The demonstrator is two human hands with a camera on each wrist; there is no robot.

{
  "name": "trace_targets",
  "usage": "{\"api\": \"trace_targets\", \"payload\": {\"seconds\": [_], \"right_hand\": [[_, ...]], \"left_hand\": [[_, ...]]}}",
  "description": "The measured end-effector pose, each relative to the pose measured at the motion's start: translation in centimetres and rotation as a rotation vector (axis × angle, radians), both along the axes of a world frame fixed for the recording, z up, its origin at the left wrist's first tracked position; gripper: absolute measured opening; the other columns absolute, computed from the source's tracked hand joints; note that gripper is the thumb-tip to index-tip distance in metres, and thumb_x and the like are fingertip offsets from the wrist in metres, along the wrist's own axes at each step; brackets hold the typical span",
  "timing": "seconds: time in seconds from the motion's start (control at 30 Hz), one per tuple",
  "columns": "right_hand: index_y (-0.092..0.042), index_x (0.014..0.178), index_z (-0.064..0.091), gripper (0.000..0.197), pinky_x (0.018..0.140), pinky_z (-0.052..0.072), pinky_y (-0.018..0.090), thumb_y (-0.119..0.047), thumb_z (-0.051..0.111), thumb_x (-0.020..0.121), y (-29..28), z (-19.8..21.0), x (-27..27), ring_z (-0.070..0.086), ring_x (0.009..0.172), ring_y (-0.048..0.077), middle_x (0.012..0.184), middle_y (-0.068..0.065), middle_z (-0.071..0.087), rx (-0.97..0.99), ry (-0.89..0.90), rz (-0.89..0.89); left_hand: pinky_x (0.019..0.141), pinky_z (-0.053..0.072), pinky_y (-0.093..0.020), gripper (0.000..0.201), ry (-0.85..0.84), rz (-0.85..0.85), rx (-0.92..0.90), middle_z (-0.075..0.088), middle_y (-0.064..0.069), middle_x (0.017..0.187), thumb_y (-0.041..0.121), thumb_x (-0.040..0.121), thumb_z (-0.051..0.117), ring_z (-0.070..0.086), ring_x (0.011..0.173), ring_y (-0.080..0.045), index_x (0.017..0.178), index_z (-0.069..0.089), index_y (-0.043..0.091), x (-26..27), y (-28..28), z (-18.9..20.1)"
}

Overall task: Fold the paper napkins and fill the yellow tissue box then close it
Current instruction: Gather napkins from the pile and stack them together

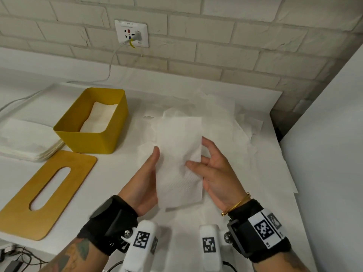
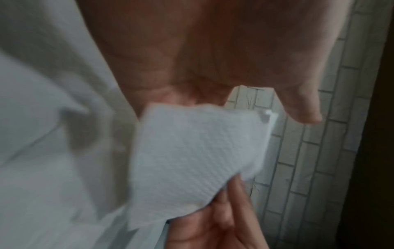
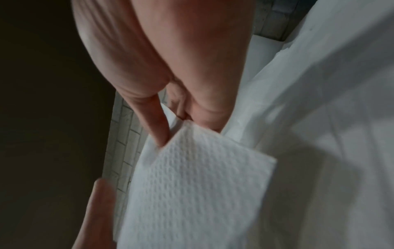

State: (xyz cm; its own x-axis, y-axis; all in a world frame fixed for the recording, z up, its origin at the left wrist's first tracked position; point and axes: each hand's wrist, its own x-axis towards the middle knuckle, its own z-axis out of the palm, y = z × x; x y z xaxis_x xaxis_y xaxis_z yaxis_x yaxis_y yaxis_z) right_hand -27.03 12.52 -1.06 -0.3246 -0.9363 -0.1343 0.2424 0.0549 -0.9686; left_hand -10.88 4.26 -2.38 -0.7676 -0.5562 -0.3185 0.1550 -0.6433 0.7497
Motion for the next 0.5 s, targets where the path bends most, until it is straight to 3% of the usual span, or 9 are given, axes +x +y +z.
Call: {"api": "trace_targets", "payload": {"seconds": [0.07,0.17,0.23,0.3,0.4,0.5], "right_hand": [[-0.026,0.146,0.042,0.065,0.100,0.054,0.048,0.003,0.066,0.093,0.4,-1.1,0.0,0.072,0.106,0.026,0.111,0.011,0.076,0.117,0.075,0.027],[-0.033,0.147,0.036,0.071,0.099,0.055,0.049,-0.007,0.071,0.091,1.5,-2.2,-0.2,0.074,0.103,0.022,0.108,0.005,0.077,0.224,0.187,0.047],[-0.035,0.144,0.040,0.067,0.095,0.057,0.047,-0.014,0.072,0.089,2.4,-2.2,-0.9,0.074,0.097,0.021,0.101,0.002,0.077,0.275,0.299,0.077],[-0.029,0.134,0.054,0.050,0.090,0.060,0.045,-0.016,0.072,0.090,3.3,-1.2,-2.5,0.075,0.089,0.019,0.095,0.001,0.077,0.316,0.395,0.041],[-0.024,0.115,0.068,0.025,0.086,0.061,0.043,-0.017,0.071,0.091,4.8,0.1,-6.9,0.074,0.083,0.015,0.091,-0.002,0.076,0.394,0.518,-0.191],[-0.020,0.114,0.070,0.026,0.079,0.057,0.032,-0.021,0.073,0.088,6.4,0.2,-11.5,0.072,0.085,0.015,0.095,-0.004,0.075,0.537,0.623,-0.357]], "left_hand": [[0.103,0.053,-0.044,0.051,-0.027,0.060,-0.017,0.063,-0.020,0.136,0.042,0.102,0.043,0.062,0.124,-0.036,0.135,0.062,0.007,-0.9,-0.1,0.0],[0.091,0.060,-0.044,0.036,-0.104,0.131,-0.029,0.068,-0.023,0.126,0.024,0.102,0.051,0.069,0.112,-0.037,0.128,0.064,0.002,-1.9,-0.5,-0.7],[0.088,0.061,-0.044,0.033,-0.114,0.152,-0.007,0.069,-0.023,0.124,0.020,0.102,0.052,0.070,0.110,-0.036,0.125,0.065,0.002,-2.1,-0.6,-1.0],[0.081,0.063,-0.041,0.031,-0.113,0.178,0.027,0.071,-0.021,0.120,0.018,0.101,0.054,0.073,0.103,-0.032,0.123,0.067,0.002,-2.1,-0.9,-1.2],[0.066,0.063,-0.038,0.028,-0.096,0.168,0.101,0.076,-0.015,0.108,0.020,0.100,0.054,0.076,0.090,-0.028,0.118,0.070,0.006,-1.9,-1.3,-1.5],[0.065,0.063,-0.041,0.030,-0.096,0.138,0.147,0.076,-0.013,0.107,0.026,0.099,0.055,0.076,0.088,-0.029,0.116,0.071,0.008,-1.8,-1.3,-1.7]]}}
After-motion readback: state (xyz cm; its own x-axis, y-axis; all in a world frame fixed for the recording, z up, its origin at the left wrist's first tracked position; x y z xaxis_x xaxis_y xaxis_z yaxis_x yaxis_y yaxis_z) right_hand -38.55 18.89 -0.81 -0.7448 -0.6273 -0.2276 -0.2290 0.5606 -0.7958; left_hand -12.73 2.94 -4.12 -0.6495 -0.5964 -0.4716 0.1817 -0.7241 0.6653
